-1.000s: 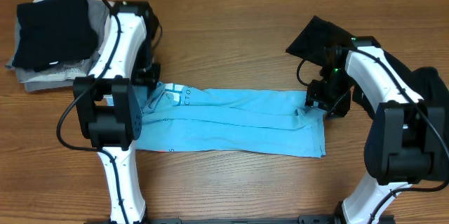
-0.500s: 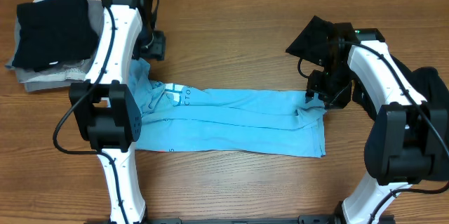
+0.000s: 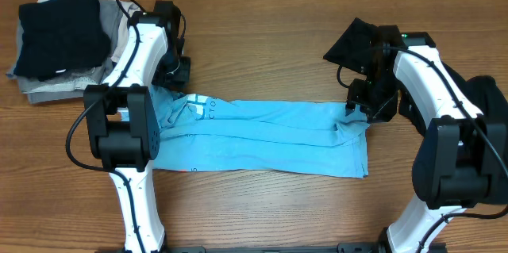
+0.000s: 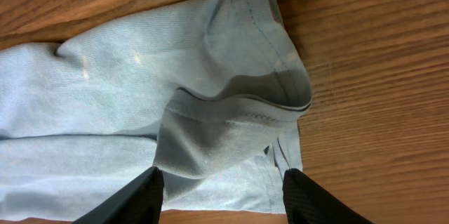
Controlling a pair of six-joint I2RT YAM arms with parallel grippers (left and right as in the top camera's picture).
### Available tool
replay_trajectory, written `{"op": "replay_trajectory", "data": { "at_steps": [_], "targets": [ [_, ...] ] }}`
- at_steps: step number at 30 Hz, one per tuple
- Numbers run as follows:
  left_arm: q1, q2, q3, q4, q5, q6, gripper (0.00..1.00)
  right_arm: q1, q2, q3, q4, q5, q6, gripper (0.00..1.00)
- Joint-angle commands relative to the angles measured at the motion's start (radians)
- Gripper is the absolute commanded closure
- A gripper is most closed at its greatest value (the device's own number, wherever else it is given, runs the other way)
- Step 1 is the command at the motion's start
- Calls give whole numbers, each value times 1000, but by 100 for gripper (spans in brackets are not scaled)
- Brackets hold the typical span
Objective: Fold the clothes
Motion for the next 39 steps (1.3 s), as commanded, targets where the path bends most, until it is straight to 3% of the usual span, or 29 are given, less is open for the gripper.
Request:
{"op": "replay_trajectory", "data": {
  "at_steps": [1, 6, 11, 17, 22, 26, 30, 31, 39],
  "targets": [
    [7, -5, -10, 0, 10, 22, 74, -7, -32, 22, 8, -9, 1, 42],
    [13, -10, 15, -53, -11, 18, 76, -7, -32, 22, 14, -9, 1, 42],
    [21, -12, 56, -137, -20, 19, 64, -7, -32, 22, 27, -9, 1, 42],
    [21, -12, 56, -127, -48, 18, 55, -7, -32, 21, 31, -9, 1, 42],
    [21, -11, 31, -119, -37, 18, 55, -7, -32, 21, 29, -9, 1, 42],
    [21, -11, -9, -88, -37, 18, 66, -7, -32, 21, 29, -9, 1, 42],
    [26, -11, -12, -63, -44, 10, 86, -7, -32, 21, 33, -8, 1, 42],
    [30, -11, -8, -63, -53, -5, 96, -7, -32, 21, 33, -8, 1, 42],
    [100, -47, 55, -146, -128, -141, 96, -7, -32, 21, 33, -8, 1, 41]
  ]
}}
